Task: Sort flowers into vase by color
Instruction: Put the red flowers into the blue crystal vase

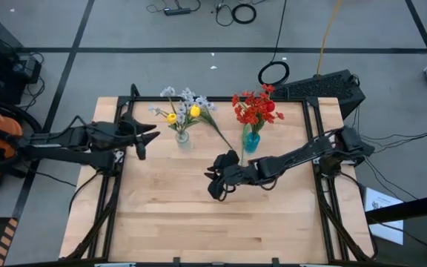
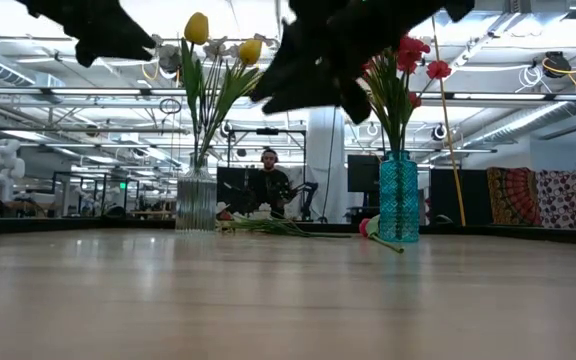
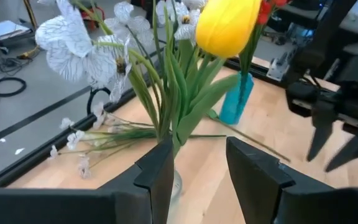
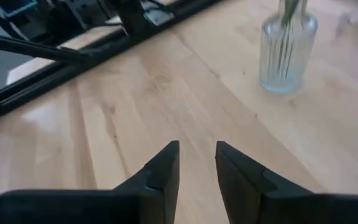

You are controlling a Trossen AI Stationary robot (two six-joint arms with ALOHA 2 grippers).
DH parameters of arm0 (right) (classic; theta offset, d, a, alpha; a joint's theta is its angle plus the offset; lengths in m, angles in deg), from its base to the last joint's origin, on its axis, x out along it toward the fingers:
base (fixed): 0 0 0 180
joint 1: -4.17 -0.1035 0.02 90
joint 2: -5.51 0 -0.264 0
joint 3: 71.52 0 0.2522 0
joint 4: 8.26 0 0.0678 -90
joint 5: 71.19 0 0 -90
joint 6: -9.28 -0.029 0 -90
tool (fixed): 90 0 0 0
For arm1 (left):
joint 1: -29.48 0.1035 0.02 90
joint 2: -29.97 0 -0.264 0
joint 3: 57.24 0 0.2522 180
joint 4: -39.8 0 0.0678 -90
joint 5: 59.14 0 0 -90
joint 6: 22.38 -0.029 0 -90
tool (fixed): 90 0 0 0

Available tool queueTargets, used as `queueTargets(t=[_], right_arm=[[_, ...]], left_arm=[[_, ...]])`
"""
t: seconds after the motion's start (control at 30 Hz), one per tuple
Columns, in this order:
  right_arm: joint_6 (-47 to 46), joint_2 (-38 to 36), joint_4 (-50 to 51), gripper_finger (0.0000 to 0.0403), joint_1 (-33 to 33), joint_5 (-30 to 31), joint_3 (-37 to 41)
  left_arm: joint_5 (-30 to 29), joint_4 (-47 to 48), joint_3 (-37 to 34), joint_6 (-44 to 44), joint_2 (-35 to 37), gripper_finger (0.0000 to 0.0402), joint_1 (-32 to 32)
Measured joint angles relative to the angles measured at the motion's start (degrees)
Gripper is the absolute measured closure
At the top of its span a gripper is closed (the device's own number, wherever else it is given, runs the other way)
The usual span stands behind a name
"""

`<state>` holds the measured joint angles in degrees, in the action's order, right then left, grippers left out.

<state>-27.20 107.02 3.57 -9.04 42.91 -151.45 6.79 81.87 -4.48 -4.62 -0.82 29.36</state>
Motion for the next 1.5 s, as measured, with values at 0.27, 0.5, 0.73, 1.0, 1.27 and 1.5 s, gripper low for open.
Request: queueTargets(t=[0.27, 0.5, 0.73, 1.0, 1.27, 1.5], right_arm=[[-5.4, 4.1, 2.4, 0.0364, 0.5, 1.4, 0.0], [-25.6, 2.4, 19.6, 0.04, 0.6, 1.4, -0.7], [-49.2, 1.8, 46.2, 0.0402, -0.5, -0.1, -5.1], [-63.6, 1.9, 51.1, 0.0399, 0.2, -2.2, -5.1], [-61.8, 3.1, 51.1, 0.0374, 1.2, -3.5, -5.1], [-61.6, 6.7, 49.4, 0.0327, 1.7, -4.1, -5.1]], left_arm=[[0.1, 3.0, 0.0, 0.0, 0.9, 0.025, 0.0], [0.0, 5.1, 0.0, -0.1, 0.9, 0.025, 0.0], [-2.4, 5.2, 0.0, -0.1, 0.9, 0.025, 0.0], [-3.4, 5.2, 0.0, -0.1, 0.8, 0.025, 0.0], [-3.4, 5.2, 0.0, 0.0, 0.8, 0.025, 0.0], [-3.4, 5.2, 0.0, 0.0, 0.8, 0.025, 0.0]])
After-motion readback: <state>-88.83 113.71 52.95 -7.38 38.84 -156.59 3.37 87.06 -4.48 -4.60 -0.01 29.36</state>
